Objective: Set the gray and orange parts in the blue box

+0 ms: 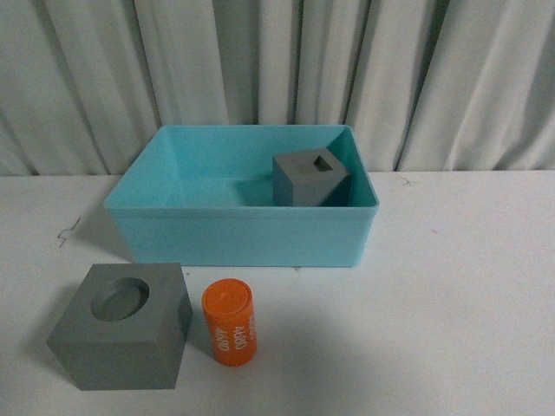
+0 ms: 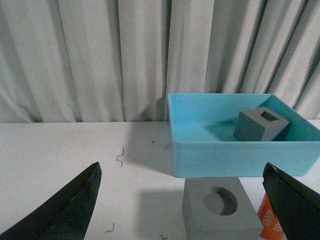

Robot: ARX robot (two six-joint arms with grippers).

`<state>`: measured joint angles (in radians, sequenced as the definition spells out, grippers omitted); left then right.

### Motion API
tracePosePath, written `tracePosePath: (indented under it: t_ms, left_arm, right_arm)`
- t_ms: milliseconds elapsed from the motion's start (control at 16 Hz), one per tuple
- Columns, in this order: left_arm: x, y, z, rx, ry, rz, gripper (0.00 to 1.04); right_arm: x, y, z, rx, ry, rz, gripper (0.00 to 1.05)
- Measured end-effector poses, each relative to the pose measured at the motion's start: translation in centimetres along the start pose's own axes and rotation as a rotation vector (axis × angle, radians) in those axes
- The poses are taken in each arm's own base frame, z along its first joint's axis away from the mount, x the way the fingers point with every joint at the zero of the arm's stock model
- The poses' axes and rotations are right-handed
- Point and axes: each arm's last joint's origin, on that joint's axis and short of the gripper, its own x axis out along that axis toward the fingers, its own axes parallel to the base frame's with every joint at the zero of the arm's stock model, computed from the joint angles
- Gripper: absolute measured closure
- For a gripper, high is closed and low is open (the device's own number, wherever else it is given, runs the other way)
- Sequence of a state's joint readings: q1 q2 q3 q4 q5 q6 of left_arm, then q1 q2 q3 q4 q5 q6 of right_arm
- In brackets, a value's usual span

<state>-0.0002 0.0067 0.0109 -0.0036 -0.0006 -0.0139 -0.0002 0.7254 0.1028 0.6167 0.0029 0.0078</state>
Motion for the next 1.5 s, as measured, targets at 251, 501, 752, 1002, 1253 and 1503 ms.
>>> tracePosePath:
  t_ms: [251,501,752,1002,1253,1503]
  left_arm:
    - [0.0,0.0,0.0,0.000,0.000,0.000,0.07]
    - [0.0,0.0,0.0,0.000,0.000,0.000,0.07]
    - [0.0,0.0,0.0,0.000,0.000,0.000,0.07]
    - [0.0,0.0,0.0,0.000,0.000,0.000,0.07]
    - [0.0,0.0,0.0,0.000,0.000,0.000,0.07]
    - [0.0,0.0,0.0,0.000,-0.001,0.000,0.07]
  right_arm:
    - [-1.5,0.0,-0.8,-0.001,0.001,-0.001,1.03]
    - [-2.5,0.0,-1.6,-0.002,-0.006,0.000,1.03]
    - [-3.4,0.0,-1.4,-0.001,-0.018,0.000,1.03]
    - [-4.0,0.0,-1.4,-0.001,-0.019,0.000,1.03]
    - [-4.5,0.0,-1.4,-0.001,-0.020,0.000,1.03]
    - [-5.6,0.0,-1.8,-0.002,-0.002,0.000,1.03]
